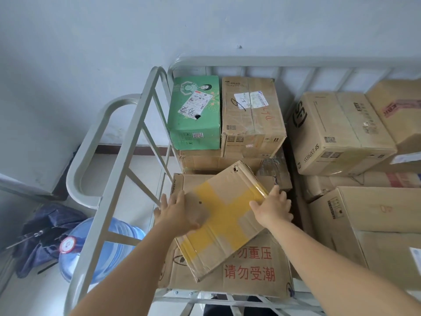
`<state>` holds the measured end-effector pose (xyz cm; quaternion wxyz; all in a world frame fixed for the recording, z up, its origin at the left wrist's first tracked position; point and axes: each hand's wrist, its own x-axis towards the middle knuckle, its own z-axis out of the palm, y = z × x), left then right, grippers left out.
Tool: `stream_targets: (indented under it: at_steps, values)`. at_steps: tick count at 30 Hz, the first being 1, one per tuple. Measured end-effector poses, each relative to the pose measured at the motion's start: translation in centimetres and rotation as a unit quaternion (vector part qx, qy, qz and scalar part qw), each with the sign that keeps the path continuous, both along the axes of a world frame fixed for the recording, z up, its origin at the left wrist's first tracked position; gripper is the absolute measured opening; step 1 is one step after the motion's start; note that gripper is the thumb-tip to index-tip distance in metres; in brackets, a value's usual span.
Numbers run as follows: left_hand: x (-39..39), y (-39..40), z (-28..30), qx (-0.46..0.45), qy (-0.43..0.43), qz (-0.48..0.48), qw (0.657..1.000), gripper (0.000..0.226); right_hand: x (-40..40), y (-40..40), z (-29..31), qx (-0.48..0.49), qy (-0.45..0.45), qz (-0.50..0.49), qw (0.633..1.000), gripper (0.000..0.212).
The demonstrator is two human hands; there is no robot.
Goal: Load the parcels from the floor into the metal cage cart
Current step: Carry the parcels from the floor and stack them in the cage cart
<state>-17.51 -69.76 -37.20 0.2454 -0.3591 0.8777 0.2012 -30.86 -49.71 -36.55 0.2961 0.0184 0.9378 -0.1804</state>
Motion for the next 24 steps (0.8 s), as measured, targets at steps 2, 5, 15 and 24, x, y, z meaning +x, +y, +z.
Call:
stream_targets:
  at_steps: [2, 5, 15, 24]
  values:
    - [-0.5, -0.3, 0.1, 0.002, -0.007, -0.023, 1.000, 0.107, 2.0, 0.2, -0.1, -0.037, -0.031, -0.105, 0.993, 0.101]
    - [-0.2, -0.5, 0.3, 0.008, -0.019, -0.024, 1.000, 0.103, 4.3, -0.7, -0.1, -0.119, -0.045, -0.165, 0.978, 0.105]
    - [4.2, -1.9, 2.0, 0.021, -0.088, 0.011, 0.996, 0.052, 6.5, -6.0, 0.0, -0.153, -0.080, 0.084, 0.981, 0.101]
    - [4.1, 1.0, -1.0, 0.064, -0.007, 0.143, 0.988, 0.106, 6.2, -5.0, -0.5, -0.095, -0.069, 0.183, 0.976, 0.092]
